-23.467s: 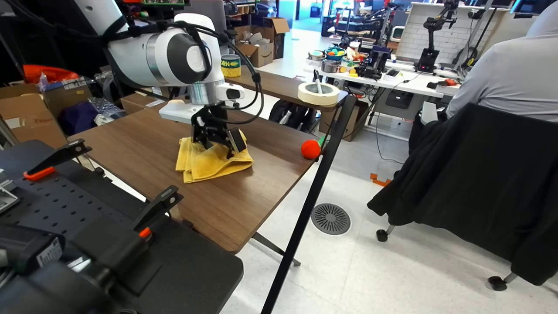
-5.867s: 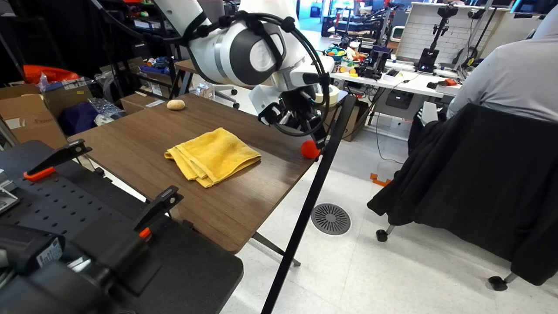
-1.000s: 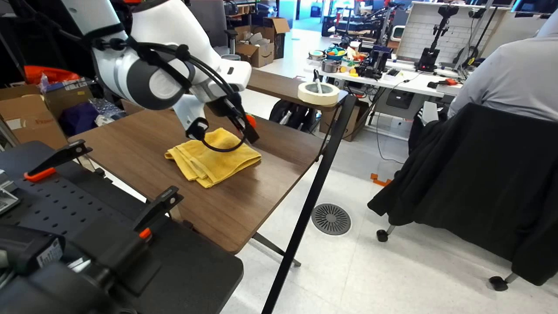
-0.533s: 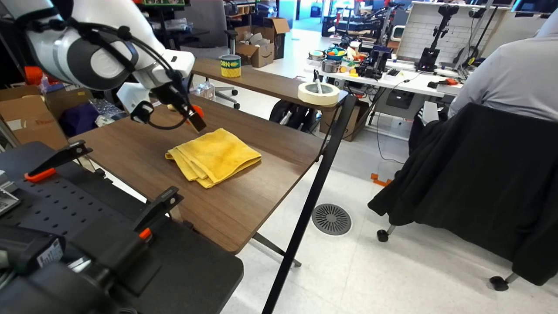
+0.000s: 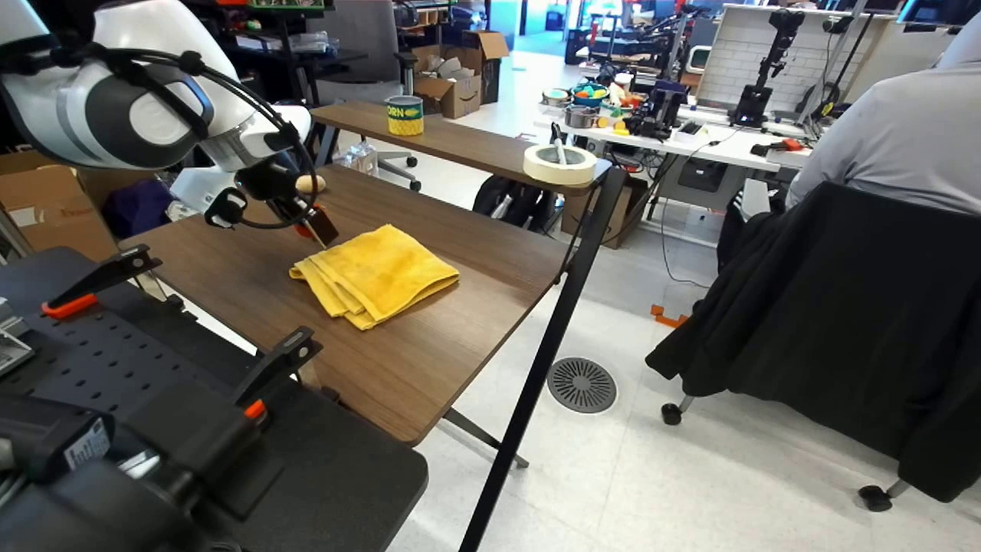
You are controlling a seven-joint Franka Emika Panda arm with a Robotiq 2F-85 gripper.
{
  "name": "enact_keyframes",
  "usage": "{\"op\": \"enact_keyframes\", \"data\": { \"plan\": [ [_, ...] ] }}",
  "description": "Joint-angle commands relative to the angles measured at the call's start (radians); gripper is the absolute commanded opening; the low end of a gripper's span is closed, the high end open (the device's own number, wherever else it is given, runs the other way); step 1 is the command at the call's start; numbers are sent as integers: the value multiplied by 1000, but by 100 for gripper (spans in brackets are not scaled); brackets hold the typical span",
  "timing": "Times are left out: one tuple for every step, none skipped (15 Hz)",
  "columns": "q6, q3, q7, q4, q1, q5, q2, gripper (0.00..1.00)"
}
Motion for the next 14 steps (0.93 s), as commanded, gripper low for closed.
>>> {"op": "enact_keyframes", "data": {
  "plan": [
    [23,71,-94,-94,-91,-93,-90,0],
    [32,97,-115,-118,-115,-119,-110,0],
    [56,138,-127,-150,-152,-137,-139,0],
    [69,183,-139,-175,-191,-154,-163,0],
    [75,231,-152,-198,-229,-173,-185,0],
    [88,274,-159,-214,-262,-188,-195,0],
    [94,306,-158,-225,-275,-191,-202,0],
    [90,332,-153,-230,-284,-190,-207,0],
    [83,340,-145,-225,-273,-180,-203,0],
    [79,339,-136,-216,-251,-165,-196,0],
    [74,328,-128,-199,-220,-149,-181,0],
    [71,315,-121,-180,-190,-135,-164,0],
    [61,300,-114,-164,-158,-122,-152,0],
    [52,283,-106,-144,-124,-108,-135,0]
  ]
}}
